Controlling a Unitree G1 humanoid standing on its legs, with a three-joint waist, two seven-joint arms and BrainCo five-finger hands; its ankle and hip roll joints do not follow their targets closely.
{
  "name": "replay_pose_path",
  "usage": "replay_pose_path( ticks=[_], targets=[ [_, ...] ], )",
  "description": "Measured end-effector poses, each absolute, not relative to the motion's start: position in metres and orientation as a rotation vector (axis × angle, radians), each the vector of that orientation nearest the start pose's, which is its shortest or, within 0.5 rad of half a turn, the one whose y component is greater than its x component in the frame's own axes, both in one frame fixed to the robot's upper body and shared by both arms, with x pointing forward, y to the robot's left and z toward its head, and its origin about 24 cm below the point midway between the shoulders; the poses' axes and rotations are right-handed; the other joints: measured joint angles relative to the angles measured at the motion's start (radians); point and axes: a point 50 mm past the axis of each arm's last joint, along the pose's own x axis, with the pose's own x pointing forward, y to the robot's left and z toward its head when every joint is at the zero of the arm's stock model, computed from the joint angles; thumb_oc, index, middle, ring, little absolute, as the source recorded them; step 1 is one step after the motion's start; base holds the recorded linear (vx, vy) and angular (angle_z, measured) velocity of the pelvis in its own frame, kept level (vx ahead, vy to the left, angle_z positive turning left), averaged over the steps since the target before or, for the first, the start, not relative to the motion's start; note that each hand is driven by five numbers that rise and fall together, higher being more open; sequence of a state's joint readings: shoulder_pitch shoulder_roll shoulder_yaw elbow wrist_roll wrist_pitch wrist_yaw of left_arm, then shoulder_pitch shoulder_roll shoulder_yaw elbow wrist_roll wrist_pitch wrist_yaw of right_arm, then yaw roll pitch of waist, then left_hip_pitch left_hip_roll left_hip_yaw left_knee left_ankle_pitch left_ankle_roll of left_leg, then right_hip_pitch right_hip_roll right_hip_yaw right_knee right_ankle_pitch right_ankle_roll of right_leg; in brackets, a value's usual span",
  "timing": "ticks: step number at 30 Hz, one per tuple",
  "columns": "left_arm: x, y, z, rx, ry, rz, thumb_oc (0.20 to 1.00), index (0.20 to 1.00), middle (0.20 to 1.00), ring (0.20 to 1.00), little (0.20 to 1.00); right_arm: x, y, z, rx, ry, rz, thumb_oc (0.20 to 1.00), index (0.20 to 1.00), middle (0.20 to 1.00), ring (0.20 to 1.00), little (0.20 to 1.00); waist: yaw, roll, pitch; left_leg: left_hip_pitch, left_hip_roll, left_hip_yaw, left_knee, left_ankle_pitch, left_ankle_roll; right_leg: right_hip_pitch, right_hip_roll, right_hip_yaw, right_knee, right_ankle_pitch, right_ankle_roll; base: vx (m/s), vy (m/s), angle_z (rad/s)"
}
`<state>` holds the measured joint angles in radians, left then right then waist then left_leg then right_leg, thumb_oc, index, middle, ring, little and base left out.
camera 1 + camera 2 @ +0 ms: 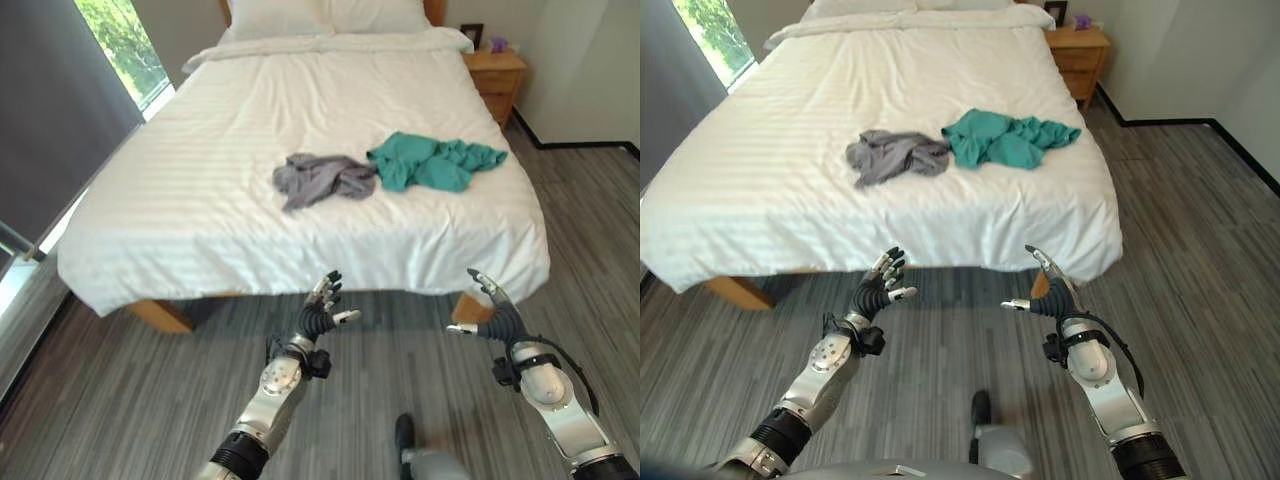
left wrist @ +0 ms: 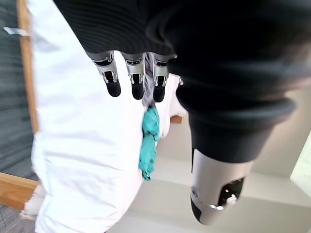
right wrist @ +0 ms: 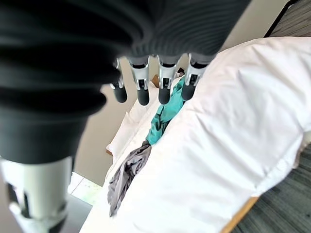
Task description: Pick up bed clothes into laundry basket.
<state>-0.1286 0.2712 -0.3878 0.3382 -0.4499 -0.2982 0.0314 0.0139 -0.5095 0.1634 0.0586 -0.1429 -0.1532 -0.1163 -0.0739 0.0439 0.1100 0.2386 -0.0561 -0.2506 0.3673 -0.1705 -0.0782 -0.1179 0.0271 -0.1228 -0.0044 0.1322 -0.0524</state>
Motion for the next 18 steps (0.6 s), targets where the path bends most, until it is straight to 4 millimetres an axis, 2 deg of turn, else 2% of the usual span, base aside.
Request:
replay_pose_path(
  ticks=[1,2,3,4,5,6,8,9,11,12,13,14,15,17,18],
  targets=[
    [0.26,0.133,0.01,-0.13,0.03,-0.226,1.0,1.0,1.0,1.0,1.0,0.249,-0.21,0.053,-0.64,-0.092,0.09,1.0,1.0,1.0,1.0,1.0,0.003,-0.003,0.002,-0.052,-0.013,0.01,0.114,0.02,-0.034,0.01,0.006,0.01,-0.007,-0.007,-0.004,0.33,-0.184,-0.29],
    [0.264,0.138,0.015,-0.13,0.011,-0.213,1.0,1.0,1.0,1.0,1.0,0.253,-0.212,0.06,-0.662,-0.119,0.081,1.0,1.0,1.0,1.0,1.0,0.011,-0.033,0.023,-0.202,-0.046,0.024,0.376,0.017,-0.055,0.06,0.002,0.032,-0.013,-0.016,-0.01,0.29,-0.139,-0.37],
    [0.264,0.139,0.014,-0.132,0.015,-0.207,1.0,1.0,1.0,1.0,1.0,0.253,-0.214,0.061,-0.669,-0.121,0.075,1.0,1.0,1.0,1.0,1.0,0.024,-0.056,0.036,-0.273,-0.059,0.023,0.45,0.019,-0.052,0.091,-0.006,0.049,-0.011,-0.043,-0.039,0.39,-0.133,-0.19],
    [0.265,0.14,0.017,-0.125,0.001,-0.215,1.0,1.0,1.0,1.0,1.0,0.254,-0.218,0.062,-0.687,-0.123,0.059,1.0,1.0,1.0,1.0,1.0,0.027,-0.089,0.044,-0.35,-0.062,0.064,0.527,0.02,-0.038,0.117,-0.031,0.06,-0.013,-0.107,-0.04,0.27,0.023,0.01],
    [0.269,0.136,0.021,-0.14,-0.014,-0.219,1.0,1.0,1.0,1.0,1.0,0.256,-0.227,0.068,-0.723,-0.128,0.021,1.0,1.0,1.0,1.0,1.0,0.052,-0.102,0.062,-0.442,-0.022,0.128,0.582,0.024,0.002,0.127,-0.035,0.074,-0.013,-0.111,-0.041,0.3,0.089,-0.19],
    [0.269,0.138,0.022,-0.14,-0.017,-0.214,1.0,1.0,1.0,1.0,1.0,0.264,-0.229,0.077,-0.759,-0.159,-0.011,1.0,1.0,1.0,1.0,1.0,0.086,-0.12,0.077,-0.492,0.004,0.169,0.494,0.025,0.013,0.135,-0.047,0.101,-0.016,-0.114,-0.03,0.32,0.142,-0.47],
    [0.269,0.141,0.021,-0.13,-0.01,-0.209,1.0,1.0,1.0,1.0,1.0,0.281,-0.231,0.1,-0.798,-0.246,-0.062,1.0,1.0,1.0,1.0,1.0,0.111,-0.116,0.09,-0.548,0.055,0.179,0.175,0.045,0.035,0.162,-0.039,0.115,-0.052,-0.118,-0.011,0.37,0.184,-0.44],
    [0.268,0.141,0.02,-0.132,-0.006,-0.209,1.0,1.0,1.0,1.0,1.0,0.289,-0.232,0.112,-0.841,-0.293,-0.082,1.0,1.0,1.0,1.0,1.0,0.124,-0.093,0.099,-0.539,0.075,0.163,-0.051,0.067,0.044,0.193,-0.029,0.124,-0.077,-0.121,0.004,0.3,0.16,-0.36],
    [0.263,0.139,0.012,-0.145,0.023,-0.205,1.0,1.0,1.0,1.0,1.0,0.298,-0.239,0.131,-0.95,-0.347,-0.112,1.0,1.0,1.0,1.0,1.0,0.16,-0.06,0.108,-0.486,0.097,0.101,-0.398,0.115,0.024,0.239,-0.013,0.147,-0.098,-0.125,0.019,0.26,0.131,-0.51],
    [0.257,0.137,0.005,-0.154,0.056,-0.215,1.0,1.0,1.0,1.0,1.0,0.305,-0.261,0.151,-1.115,-0.363,-0.173,1.0,1.0,1.0,1.0,1.0,0.173,-0.01,0.108,-0.469,0.108,0.09,-0.46,0.148,0.019,0.286,-0.002,0.155,-0.095,-0.143,0.031,0.34,0.194,-0.39],
    [0.249,0.14,0.0,-0.175,0.075,-0.208,1.0,1.0,1.0,1.0,1.0,0.303,-0.278,0.162,-1.181,-0.363,-0.254,1.0,1.0,1.0,1.0,1.0,0.174,0.006,0.09,-0.458,0.101,0.115,-0.378,0.158,0.03,0.338,-0.004,0.149,-0.095,-0.187,0.057,0.3,0.214,-0.14],
    [0.248,0.143,-0.001,-0.164,0.083,-0.206,1.0,1.0,1.0,1.0,1.0,0.302,-0.284,0.166,-1.222,-0.362,-0.279,1.0,1.0,1.0,1.0,1.0,0.168,-0.005,0.094,-0.466,0.079,0.149,-0.325,0.183,0.036,0.37,-0.029,0.147,-0.094,-0.215,0.075,0.32,0.201,-0.09],
    [0.246,0.151,-0.005,-0.136,0.111,-0.205,1.0,1.0,1.0,1.0,1.0,0.307,-0.288,0.175,-1.246,-0.366,-0.315,1.0,1.0,1.0,1.0,1.0,0.177,-0.067,0.09,-0.445,0.019,0.156,-0.314,0.233,0.062,0.375,-0.08,0.16,-0.043,-0.267,0.121,0.33,0.184,-0.14],
    [0.241,0.153,-0.009,-0.12,0.135,-0.232,1.0,1.0,1.0,1.0,1.0,0.32,-0.294,0.175,-1.223,-0.33,-0.366,1.0,1.0,1.0,1.0,1.0,0.193,-0.094,0.08,-0.404,-0.014,0.163,-0.319,0.265,0.077,0.396,-0.115,0.155,-0.007,-0.272,0.13,0.31,0.177,-0.27],
    [0.236,0.157,-0.016,-0.103,0.168,-0.244,1.0,1.0,1.0,1.0,1.0,0.337,-0.3,0.168,-1.238,-0.251,-0.383,1.0,1.0,1.0,1.0,1.0,0.208,-0.111,0.064,-0.374,-0.034,0.168,-0.335,0.265,0.078,0.402,-0.137,0.152,0.018,-0.268,0.135,0.17,0.126,-0.23]
  ],
)
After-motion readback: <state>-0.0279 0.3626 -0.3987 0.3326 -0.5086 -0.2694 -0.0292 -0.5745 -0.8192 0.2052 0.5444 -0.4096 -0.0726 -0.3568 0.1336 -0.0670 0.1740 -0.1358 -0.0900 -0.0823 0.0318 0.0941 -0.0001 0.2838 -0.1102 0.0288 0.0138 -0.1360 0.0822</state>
